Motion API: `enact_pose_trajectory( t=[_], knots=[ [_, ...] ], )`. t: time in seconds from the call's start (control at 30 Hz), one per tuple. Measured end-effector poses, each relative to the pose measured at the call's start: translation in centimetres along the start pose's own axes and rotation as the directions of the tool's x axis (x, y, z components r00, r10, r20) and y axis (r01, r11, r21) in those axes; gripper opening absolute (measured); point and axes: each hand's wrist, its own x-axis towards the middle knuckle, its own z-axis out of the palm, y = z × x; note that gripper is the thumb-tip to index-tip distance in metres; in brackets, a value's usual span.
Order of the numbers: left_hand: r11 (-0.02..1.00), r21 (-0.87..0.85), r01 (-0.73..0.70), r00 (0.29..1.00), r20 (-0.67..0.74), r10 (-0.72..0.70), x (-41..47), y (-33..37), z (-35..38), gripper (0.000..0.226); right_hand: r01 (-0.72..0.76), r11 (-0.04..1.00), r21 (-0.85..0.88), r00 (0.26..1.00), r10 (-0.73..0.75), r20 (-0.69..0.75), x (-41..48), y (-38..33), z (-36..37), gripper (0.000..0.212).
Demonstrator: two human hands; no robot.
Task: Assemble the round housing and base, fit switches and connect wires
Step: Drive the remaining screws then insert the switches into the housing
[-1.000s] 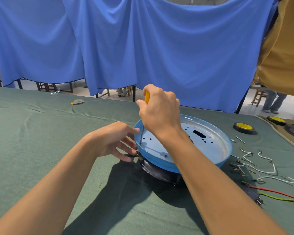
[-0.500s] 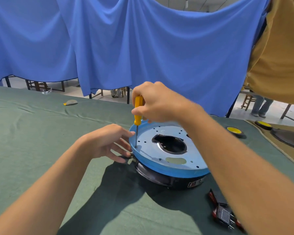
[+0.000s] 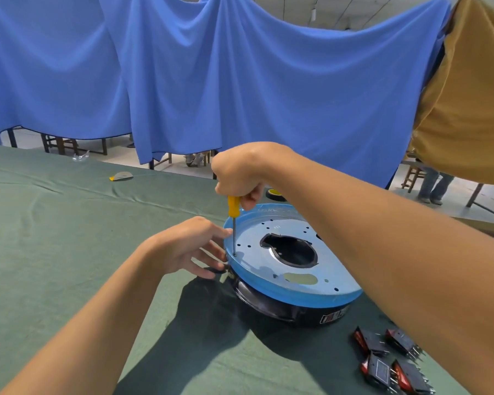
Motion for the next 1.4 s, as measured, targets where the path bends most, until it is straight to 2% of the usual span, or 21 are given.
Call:
enact_pose_trajectory(
  t=[0.1,0.2,0.33,0.4,0.57,0.6,0.67,0.73,0.77,0.83,0.87,0.93,1.07,1.17,1.23,1.33,1.4],
  knots=[
    [1.0,-0.012,0.001,1.0,0.003,-0.001,0.0,-0.1,0.0,0.031,-0.035,0.996,0.085,0.996,0.028,0.083,0.0,0.2,-0.3,0.032],
    [1.0,-0.028,0.003,1.0,0.008,-0.003,0.0,-0.2,0.0,0.03,-0.022,0.986,0.165,0.994,0.004,0.112,-0.5,1.1,-0.3,0.021],
    [1.0,-0.028,0.011,1.0,0.015,-0.01,0.1,-0.3,-0.1,0.031,-0.065,0.993,0.101,0.983,0.081,-0.163,-0.5,2.2,1.8,0.025],
    [1.0,-0.029,0.01,1.0,0.018,-0.009,0.1,-0.3,-0.1,0.032,-0.074,0.986,0.147,0.972,0.105,-0.211,-0.6,2.6,2.6,0.031],
    [0.999,-0.04,0.008,1.0,0.021,-0.007,0.2,-0.3,-0.2,0.031,-0.05,0.985,0.165,0.999,0.05,0.002,-1.9,2.8,1.2,0.027],
    [0.999,-0.042,0.009,1.0,0.021,-0.008,0.2,-0.3,-0.2,0.031,-0.026,0.981,0.193,0.999,0.03,-0.019,-2.0,2.7,1.1,0.028],
    [0.999,-0.038,0.009,1.0,0.02,-0.008,0.3,-0.4,-0.2,0.032,0.007,0.982,0.187,0.988,0.022,-0.152,-1.9,2.4,1.7,0.023],
    [0.999,-0.036,0.007,1.0,0.02,-0.006,0.4,-0.5,-0.2,0.032,-0.018,0.989,0.147,0.957,0.059,-0.284,-1.7,1.9,2.8,0.015],
    [0.999,-0.035,0.007,1.0,0.02,-0.006,0.4,-0.5,-0.2,0.032,-0.041,0.989,0.145,0.947,0.085,-0.308,-1.6,1.8,3.2,0.021],
    [0.999,-0.038,0.007,1.0,0.02,-0.007,0.5,-0.5,-0.3,0.032,-0.072,0.986,0.149,0.959,0.109,-0.261,-1.4,1.8,3.3,0.036],
    [0.999,-0.039,0.008,1.0,0.02,-0.007,0.6,-0.5,-0.3,0.032,-0.065,0.985,0.16,0.973,0.098,-0.207,-1.6,1.9,2.8,0.036],
    [0.999,-0.039,0.005,1.0,0.021,-0.004,0.7,-0.5,-0.3,0.033,-0.031,0.98,0.195,0.992,0.055,-0.117,-1.7,2.2,2.1,0.022],
    [0.999,-0.041,0.008,1.0,0.021,-0.007,0.6,-0.4,-0.3,0.032,-0.065,0.974,0.218,0.97,0.113,-0.217,-1.8,1.9,3.0,0.028],
    [0.999,-0.041,0.001,1.0,0.026,0.0,0.5,-0.4,-0.3,0.032,-0.095,0.968,0.231,0.985,0.125,-0.119,-2.0,1.9,2.5,0.036],
    [0.999,-0.044,-0.004,1.0,0.024,0.005,0.5,-0.5,-0.3,0.032,-0.068,0.969,0.239,0.992,0.091,-0.088,-2.0,2.1,1.9,0.029],
    [0.999,-0.043,-0.007,1.0,0.021,0.008,0.4,-0.5,-0.2,0.033,-0.089,0.969,0.232,0.966,0.14,-0.217,-1.9,1.9,2.9,0.017],
    [0.999,-0.042,-0.008,1.0,0.017,0.008,0.4,-0.5,-0.2,0.033,-0.121,0.968,0.219,0.959,0.17,-0.225,-1.9,2.0,3.3,0.023]
  ],
)
